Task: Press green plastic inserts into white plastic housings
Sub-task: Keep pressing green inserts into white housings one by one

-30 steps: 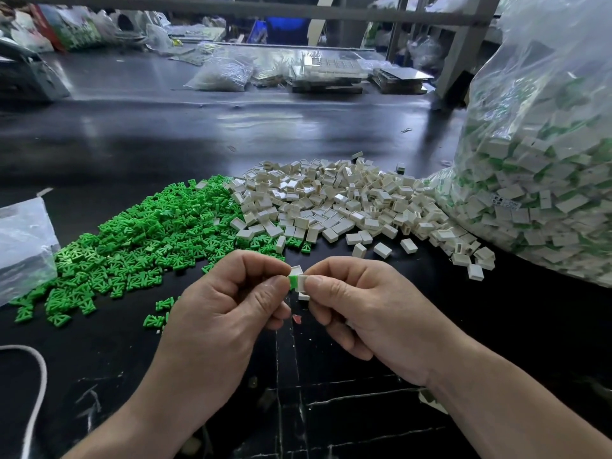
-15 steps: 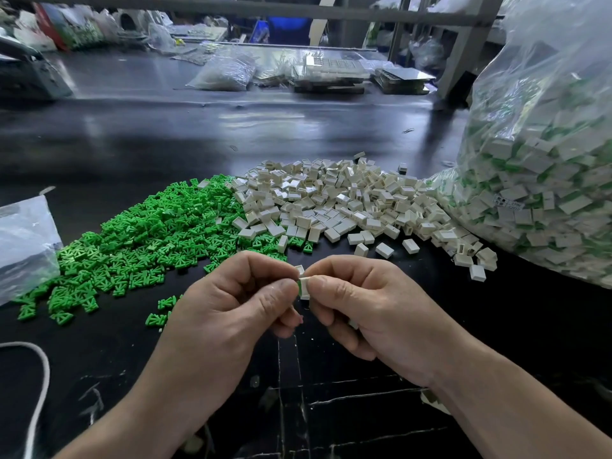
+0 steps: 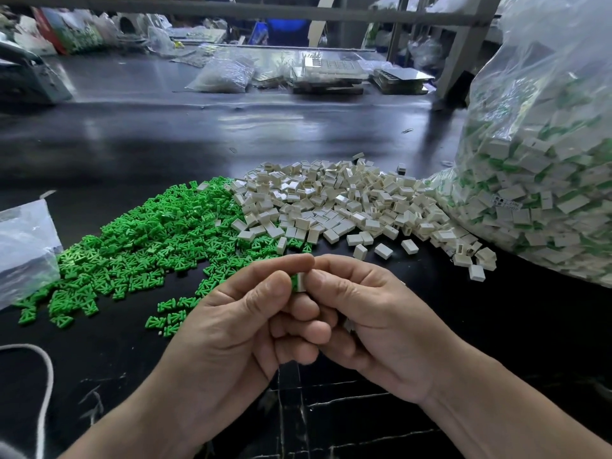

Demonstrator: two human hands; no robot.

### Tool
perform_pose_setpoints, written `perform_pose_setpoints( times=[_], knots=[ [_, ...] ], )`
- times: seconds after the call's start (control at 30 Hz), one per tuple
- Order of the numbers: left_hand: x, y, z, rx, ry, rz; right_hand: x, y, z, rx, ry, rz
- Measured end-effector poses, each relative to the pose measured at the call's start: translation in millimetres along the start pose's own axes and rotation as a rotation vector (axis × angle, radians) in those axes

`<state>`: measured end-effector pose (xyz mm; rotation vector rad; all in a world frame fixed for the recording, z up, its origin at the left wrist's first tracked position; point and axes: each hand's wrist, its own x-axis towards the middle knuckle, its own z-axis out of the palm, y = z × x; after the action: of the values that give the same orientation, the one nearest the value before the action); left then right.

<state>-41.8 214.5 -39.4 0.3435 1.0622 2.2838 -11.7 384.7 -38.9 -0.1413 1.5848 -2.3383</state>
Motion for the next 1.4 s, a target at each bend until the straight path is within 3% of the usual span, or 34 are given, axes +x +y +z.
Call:
perform_pose_setpoints(
  times=[0.8,1.4],
  knots=[
    [1,-10,4,-0.090,-0.009,0.058,-1,-3,12,0.032,0.032,-0.032],
    [-1,-9,7,0.022,0.023,0.161,-3,0,16,0.009,0.042,-0.053]
  ],
)
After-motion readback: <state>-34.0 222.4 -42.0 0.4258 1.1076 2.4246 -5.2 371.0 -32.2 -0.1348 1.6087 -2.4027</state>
